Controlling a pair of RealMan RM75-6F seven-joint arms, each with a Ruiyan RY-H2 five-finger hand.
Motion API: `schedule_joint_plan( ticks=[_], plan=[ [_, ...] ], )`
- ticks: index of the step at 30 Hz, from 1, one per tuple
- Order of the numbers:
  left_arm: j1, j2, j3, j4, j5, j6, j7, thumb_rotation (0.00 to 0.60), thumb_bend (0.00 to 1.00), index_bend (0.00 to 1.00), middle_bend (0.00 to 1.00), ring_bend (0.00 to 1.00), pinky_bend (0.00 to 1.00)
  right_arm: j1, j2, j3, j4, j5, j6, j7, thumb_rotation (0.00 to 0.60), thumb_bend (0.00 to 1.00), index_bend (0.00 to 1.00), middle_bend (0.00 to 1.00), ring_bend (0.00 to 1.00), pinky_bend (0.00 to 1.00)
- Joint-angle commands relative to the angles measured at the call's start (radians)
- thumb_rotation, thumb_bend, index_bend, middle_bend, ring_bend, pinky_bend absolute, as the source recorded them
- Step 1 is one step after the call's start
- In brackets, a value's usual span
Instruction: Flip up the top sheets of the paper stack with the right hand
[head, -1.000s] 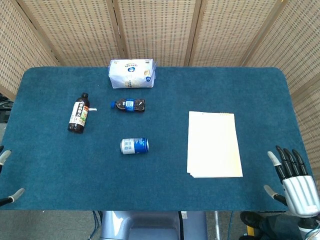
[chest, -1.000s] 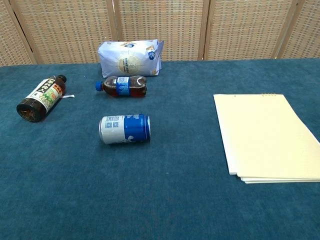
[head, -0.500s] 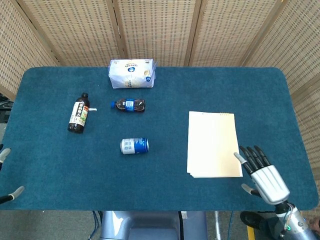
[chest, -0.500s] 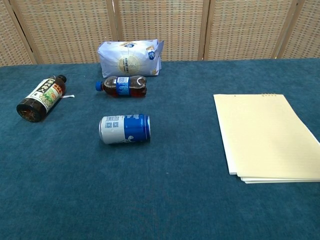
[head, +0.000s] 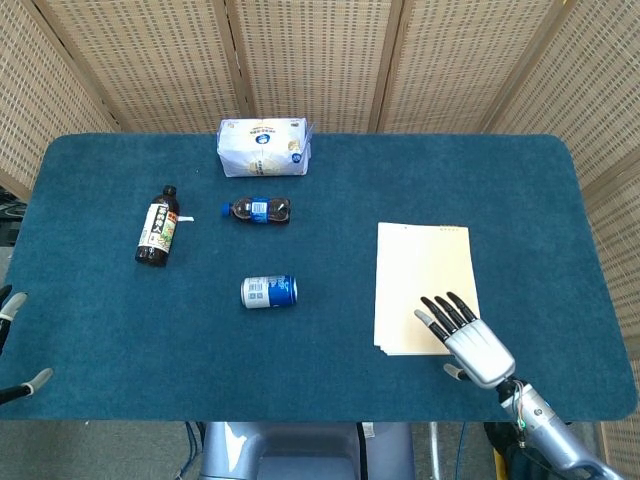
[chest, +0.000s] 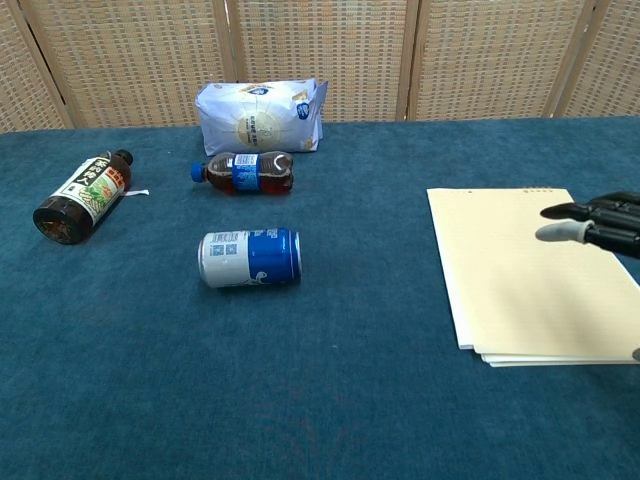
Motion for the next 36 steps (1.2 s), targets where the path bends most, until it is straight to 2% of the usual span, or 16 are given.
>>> schedule_joint_plan(
  ticks=[1,7,11,13,36],
  plan=[
    [-0.002,-0.001,-0.001,-0.001,-0.004,-0.004,0.003,0.600,0.00,0.00,0.00,0.00,0.00,0.019,-0.034,-0.003,0.033,0.022,-0.032,-0.026,0.600,0.26,0.08,0.01,0.00,0.00],
    [-0.006,-0.001,-0.002,-0.005,-0.012,-0.014,0.009,0.600,0.00,0.00,0.00,0.00,0.00,0.031,-0.072,-0.016,0.086,0.041,-0.058,-0.054,0.600,0.26,0.09,0.01,0.00,0.00],
    [-0.007,0.000,-0.002,-0.006,-0.013,-0.015,0.009,0.600,0.00,0.00,0.00,0.00,0.00,0.031,-0.102,-0.029,0.139,0.044,-0.057,-0.065,0.600,0.35,0.10,0.01,0.00,0.00],
    [-0.007,0.000,-0.002,-0.005,-0.012,-0.016,0.008,0.600,0.00,0.00,0.00,0.00,0.00,0.030,-0.113,-0.036,0.158,0.045,-0.053,-0.060,0.600,0.36,0.10,0.01,0.00,0.00],
    [-0.010,0.000,0.001,-0.007,-0.012,-0.021,0.011,0.600,0.00,0.00,0.00,0.00,0.00,0.045,-0.158,-0.052,0.240,0.099,-0.052,-0.093,0.600,0.36,0.13,0.02,0.00,0.00]
  ],
)
